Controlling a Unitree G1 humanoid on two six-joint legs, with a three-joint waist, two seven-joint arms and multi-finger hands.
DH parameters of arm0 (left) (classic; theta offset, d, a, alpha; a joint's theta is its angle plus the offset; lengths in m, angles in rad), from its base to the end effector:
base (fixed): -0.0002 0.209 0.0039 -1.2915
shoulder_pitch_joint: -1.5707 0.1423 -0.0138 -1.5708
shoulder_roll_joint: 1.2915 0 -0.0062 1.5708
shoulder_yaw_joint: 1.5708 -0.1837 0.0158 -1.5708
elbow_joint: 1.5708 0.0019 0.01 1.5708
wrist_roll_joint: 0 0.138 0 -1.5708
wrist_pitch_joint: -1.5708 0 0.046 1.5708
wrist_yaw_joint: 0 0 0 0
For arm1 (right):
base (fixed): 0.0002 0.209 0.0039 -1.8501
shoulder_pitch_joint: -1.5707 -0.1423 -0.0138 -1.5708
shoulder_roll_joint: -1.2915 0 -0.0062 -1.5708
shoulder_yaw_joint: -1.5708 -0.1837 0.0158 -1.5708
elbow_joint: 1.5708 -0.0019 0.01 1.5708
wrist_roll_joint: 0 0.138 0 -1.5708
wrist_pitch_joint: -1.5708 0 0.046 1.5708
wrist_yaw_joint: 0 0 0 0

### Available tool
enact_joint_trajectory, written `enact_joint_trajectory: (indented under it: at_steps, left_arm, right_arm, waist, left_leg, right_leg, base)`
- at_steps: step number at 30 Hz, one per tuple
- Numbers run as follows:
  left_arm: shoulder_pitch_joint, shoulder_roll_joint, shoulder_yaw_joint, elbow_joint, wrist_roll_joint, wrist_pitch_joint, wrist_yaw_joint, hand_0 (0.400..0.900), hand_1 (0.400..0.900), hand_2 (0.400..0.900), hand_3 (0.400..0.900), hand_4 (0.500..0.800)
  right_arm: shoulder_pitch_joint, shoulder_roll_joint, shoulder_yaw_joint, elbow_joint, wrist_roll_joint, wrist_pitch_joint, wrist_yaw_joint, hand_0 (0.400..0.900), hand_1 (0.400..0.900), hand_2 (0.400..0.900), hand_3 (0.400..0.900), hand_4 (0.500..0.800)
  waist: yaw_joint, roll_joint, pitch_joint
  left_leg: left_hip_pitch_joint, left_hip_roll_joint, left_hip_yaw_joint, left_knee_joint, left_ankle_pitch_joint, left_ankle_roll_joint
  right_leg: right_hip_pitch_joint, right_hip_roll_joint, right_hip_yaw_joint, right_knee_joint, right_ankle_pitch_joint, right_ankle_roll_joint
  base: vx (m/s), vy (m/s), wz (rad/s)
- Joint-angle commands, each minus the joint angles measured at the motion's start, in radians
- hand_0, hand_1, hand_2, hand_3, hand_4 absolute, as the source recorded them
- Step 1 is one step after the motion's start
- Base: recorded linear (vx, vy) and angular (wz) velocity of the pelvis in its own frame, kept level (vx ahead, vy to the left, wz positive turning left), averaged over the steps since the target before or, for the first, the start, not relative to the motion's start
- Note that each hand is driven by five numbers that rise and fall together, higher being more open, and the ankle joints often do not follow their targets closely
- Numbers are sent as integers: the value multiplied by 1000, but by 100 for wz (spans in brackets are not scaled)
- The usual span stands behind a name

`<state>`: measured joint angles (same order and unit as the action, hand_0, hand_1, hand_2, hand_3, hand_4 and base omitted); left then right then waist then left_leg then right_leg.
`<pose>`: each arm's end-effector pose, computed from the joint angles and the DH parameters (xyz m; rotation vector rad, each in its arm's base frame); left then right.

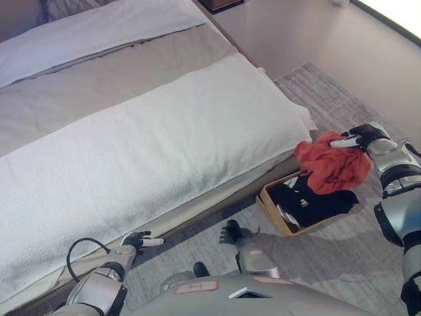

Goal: Put the clothes on the bed into the basket.

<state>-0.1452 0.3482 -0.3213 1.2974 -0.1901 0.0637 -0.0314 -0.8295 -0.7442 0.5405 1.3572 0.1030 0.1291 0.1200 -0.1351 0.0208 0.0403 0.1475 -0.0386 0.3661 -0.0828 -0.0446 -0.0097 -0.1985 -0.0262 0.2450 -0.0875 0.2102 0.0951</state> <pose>0.1088 0.2530 -0.0997 0.3381 1.2402 0.0511 0.2832 -0.3413 0.0893 -0.8005 0.7633 -0.2316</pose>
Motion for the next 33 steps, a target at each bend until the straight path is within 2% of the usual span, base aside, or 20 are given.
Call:
enact_joint_trajectory:
  at_steps: [1, 6, 7, 8, 9, 33]
  left_arm:
    - [-14, 88, 38, 42, 38, -10, 16, 900, 900, 900, 900, 800]
    - [-17, 92, 39, 38, 37, -11, 18, 900, 900, 900, 900, 800]
    - [-19, 92, 39, 37, 36, -11, 19, 900, 900, 900, 900, 800]
    - [-19, 92, 40, 36, 35, -11, 19, 900, 900, 900, 900, 800]
    - [-19, 92, 41, 35, 36, -12, 20, 900, 900, 900, 900, 800]
    - [-13, 76, 41, 30, 30, -11, 26, 900, 900, 900, 900, 800]
  right_arm:
    - [-137, -114, 6, 53, -38, -33, -23, 400, 400, 400, 400, 500]
    - [-130, -118, 5, 52, -39, -33, -24, 400, 400, 400, 400, 500]
    - [-129, -118, 4, 54, -41, -32, -24, 606, 606, 606, 606, 624]
    - [-131, -120, 4, 53, -41, -33, -26, 741, 741, 741, 741, 705]
    - [-128, -121, 3, 53, -42, -33, -25, 900, 900, 900, 900, 800]
    - [-83, -133, -16, 36, -35, -34, -27, 900, 900, 900, 900, 800]
  waist:
    - [-3, 27, -3]
    - [-4, 32, 1]
    - [-3, 33, 2]
    - [-2, 34, 3]
    - [-1, 34, 3]
    - [16, 26, 10]
  left_leg:
    - [-8, 22, -67, 71, -132, 17]
    - [-10, 14, -66, 73, -135, 24]
    - [-10, 13, -67, 72, -135, 25]
    - [-11, 10, -67, 74, -136, 26]
    - [-12, 9, -69, 76, -137, 27]
    - [-20, 9, -102, 80, -132, 24]
  right_leg:
    - [5, -22, 2, 36, -36, 108]
    - [-4, -21, 6, 40, -29, 114]
    - [-5, -22, 6, 40, -28, 114]
    - [-7, -22, 6, 41, -26, 115]
    - [-7, -23, 6, 41, -24, 116]
    - [3, -30, -14, 38, -28, 103]
  base:
    - [-24, -2, -10]
    - [-22, 2, -9]
    - [-10, 2, -5]
    - [-14, -3, -5]
    - [0, 0, 0]
    - [-3, -4, 2]
